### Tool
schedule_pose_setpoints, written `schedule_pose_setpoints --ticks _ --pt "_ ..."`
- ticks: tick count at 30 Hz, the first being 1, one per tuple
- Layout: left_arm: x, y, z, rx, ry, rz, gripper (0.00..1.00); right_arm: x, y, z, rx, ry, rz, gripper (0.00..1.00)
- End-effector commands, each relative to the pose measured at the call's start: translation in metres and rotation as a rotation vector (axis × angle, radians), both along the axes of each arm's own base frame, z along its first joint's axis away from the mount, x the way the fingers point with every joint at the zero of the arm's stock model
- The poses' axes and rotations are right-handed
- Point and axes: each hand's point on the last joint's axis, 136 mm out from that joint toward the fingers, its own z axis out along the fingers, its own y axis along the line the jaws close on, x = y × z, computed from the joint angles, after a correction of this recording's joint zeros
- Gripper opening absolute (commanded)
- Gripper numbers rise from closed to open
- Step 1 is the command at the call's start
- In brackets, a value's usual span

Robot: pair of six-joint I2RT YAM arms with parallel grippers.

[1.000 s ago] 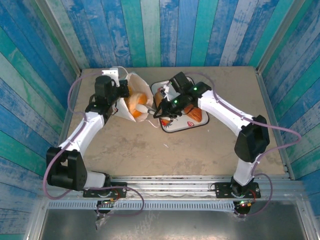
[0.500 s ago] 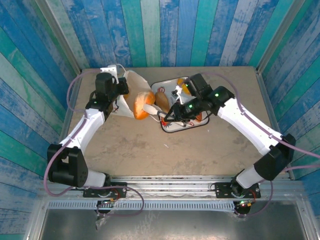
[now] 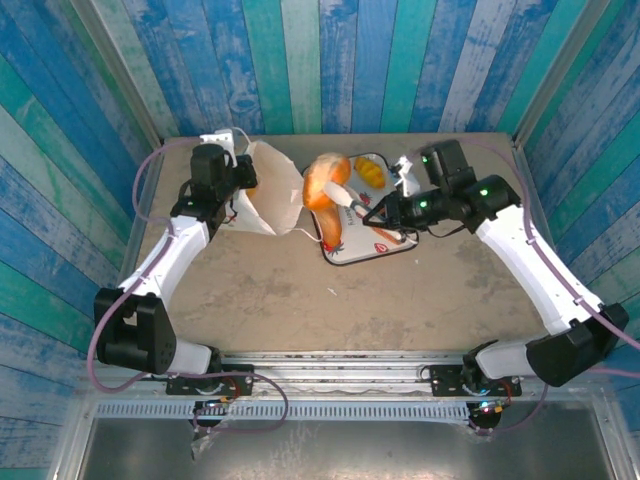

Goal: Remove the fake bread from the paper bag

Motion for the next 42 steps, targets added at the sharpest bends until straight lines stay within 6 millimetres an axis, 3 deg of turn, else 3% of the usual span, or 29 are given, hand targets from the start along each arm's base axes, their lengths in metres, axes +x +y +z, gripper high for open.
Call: schedule_pose_setpoints --ticks 1,9,21,31,42 --pt "0.003 -0.006 -0.004 0.011 0.014 -0.035 0.0 0.01 -0.022 -0.005 0.007 -0.011 -0.041 0.04" --pt "-0.007 -0.026 0.014 -0.023 -0.035 -0.157 0.0 0.05 -0.05 -0.057 0.006 0.086 -0.152 0.08" --pt "-0.018 -0.032 0.027 -0.025 -0.081 -0.209 0.0 0.088 -0.058 -0.117 -0.004 0.186 -0.186 0.11" --pt "-0.019 -0.033 0.024 -0.028 -0.074 -0.214 0.0 0.111 -0.05 -0.133 0.028 0.215 -0.194 0.13" --pt "-0.019 -0.031 0.022 -0.025 -0.076 -0.205 0.0 0.11 -0.041 -0.149 0.027 0.282 -0.191 0.22"
